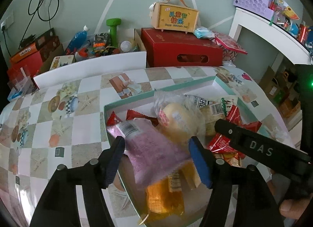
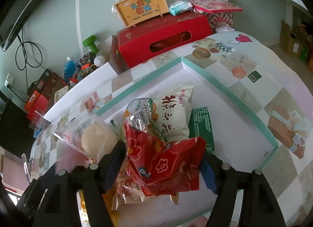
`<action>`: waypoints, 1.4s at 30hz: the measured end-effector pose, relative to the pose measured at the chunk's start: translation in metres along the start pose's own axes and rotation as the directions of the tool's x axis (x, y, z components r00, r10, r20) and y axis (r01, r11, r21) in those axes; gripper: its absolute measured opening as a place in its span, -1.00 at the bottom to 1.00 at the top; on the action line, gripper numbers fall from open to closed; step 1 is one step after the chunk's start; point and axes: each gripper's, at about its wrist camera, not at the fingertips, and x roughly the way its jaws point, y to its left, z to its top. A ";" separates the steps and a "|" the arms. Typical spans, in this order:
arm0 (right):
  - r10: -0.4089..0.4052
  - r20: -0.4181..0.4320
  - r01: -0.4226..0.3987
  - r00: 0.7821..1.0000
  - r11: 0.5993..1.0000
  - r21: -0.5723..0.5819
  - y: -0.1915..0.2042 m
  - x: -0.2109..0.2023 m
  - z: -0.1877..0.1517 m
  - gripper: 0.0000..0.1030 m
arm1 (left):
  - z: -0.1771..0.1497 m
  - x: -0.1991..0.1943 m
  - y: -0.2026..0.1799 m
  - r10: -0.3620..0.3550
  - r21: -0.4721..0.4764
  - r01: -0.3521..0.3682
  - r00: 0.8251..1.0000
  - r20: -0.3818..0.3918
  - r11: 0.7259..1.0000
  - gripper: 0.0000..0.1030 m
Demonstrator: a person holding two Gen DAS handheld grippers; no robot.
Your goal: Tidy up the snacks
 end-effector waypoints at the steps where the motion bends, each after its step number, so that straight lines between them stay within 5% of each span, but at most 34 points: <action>1: -0.004 -0.004 0.004 1.000 1.000 -0.003 0.000 0.000 0.000 0.48 | 0.000 -0.002 0.001 0.000 -0.002 0.000 1.000 0.004 1.000 0.38; 6: -0.029 -0.018 0.029 0.999 0.999 -0.020 0.003 0.000 -0.002 0.51 | 0.000 -0.008 0.017 0.013 -0.048 -0.013 1.000 -0.001 0.999 0.55; 8: -0.053 -0.018 0.052 0.998 0.998 -0.029 0.004 -0.001 -0.002 0.89 | -0.001 -0.011 0.025 0.018 -0.073 -0.018 1.000 -0.005 0.997 0.60; 10: -0.063 -0.008 0.062 0.998 0.997 -0.035 0.005 -0.002 -0.003 0.98 | -0.001 -0.013 0.033 0.034 -0.096 -0.035 0.999 -0.012 0.995 0.61; 16: -0.065 0.014 0.066 0.998 0.996 -0.063 0.011 -0.007 -0.004 1.00 | -0.004 -0.018 0.058 0.139 -0.167 -0.141 0.990 -0.022 0.976 0.98; 21: -0.064 0.045 0.068 0.997 0.992 -0.105 0.021 -0.014 -0.008 1.00 | -0.010 -0.015 0.075 0.198 -0.208 -0.205 0.979 -0.056 0.956 0.99; 30: -0.053 0.072 0.065 0.996 0.982 -0.177 0.042 -0.034 -0.026 1.00 | -0.018 -0.023 0.091 0.171 -0.258 -0.185 0.982 -0.078 0.948 0.99; 42: -0.019 0.076 0.038 0.997 0.968 -0.250 0.069 -0.052 -0.059 1.00 | -0.045 -0.054 0.097 0.363 -0.213 -0.379 0.925 -0.113 0.900 0.99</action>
